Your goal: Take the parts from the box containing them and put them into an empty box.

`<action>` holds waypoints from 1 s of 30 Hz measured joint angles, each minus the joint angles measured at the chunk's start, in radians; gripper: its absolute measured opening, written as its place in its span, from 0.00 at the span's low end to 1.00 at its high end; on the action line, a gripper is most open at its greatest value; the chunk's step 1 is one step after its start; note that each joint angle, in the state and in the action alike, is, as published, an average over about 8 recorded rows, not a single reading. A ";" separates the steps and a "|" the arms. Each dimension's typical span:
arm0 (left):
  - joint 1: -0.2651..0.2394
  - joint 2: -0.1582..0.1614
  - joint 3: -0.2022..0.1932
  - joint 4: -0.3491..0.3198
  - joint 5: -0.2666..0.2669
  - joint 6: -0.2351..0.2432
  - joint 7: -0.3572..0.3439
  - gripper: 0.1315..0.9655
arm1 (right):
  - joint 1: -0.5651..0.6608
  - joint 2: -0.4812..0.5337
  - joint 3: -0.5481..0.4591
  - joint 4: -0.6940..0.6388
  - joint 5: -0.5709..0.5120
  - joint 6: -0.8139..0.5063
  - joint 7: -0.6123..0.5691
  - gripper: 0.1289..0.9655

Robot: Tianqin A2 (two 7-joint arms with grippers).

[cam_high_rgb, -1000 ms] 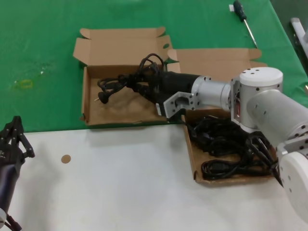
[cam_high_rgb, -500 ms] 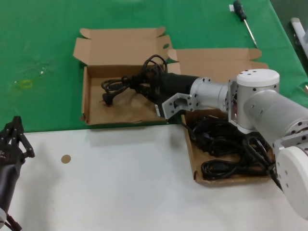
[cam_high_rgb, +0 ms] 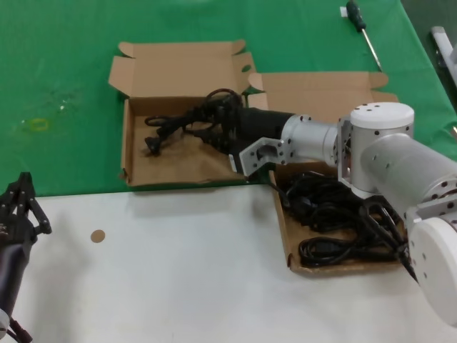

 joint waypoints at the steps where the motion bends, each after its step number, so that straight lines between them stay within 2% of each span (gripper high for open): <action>1: 0.000 0.000 0.000 0.000 0.000 0.000 0.000 0.02 | -0.002 0.000 0.000 0.004 -0.001 -0.002 0.003 0.23; 5: 0.000 0.000 0.000 0.000 0.000 0.000 0.000 0.02 | -0.014 0.006 -0.004 0.033 -0.007 -0.010 0.024 0.31; 9: 0.000 0.000 0.000 0.000 0.000 0.000 0.000 0.02 | -0.046 0.023 -0.021 0.114 -0.023 -0.016 0.084 0.31; 17: 0.000 0.000 0.000 0.000 0.000 0.000 0.000 0.02 | -0.161 0.095 -0.088 0.404 -0.079 -0.010 0.299 0.53; 19: 0.000 0.000 0.000 0.000 0.000 0.000 0.000 0.02 | -0.192 0.117 -0.103 0.480 -0.091 -0.006 0.350 0.56; 26: 0.000 0.000 0.000 0.000 0.000 0.000 0.000 0.02 | -0.281 0.191 -0.131 0.691 -0.112 0.006 0.480 0.77; 30: 0.000 0.000 0.000 0.000 0.000 0.000 0.000 0.02 | -0.303 0.210 -0.134 0.742 -0.112 0.009 0.507 0.77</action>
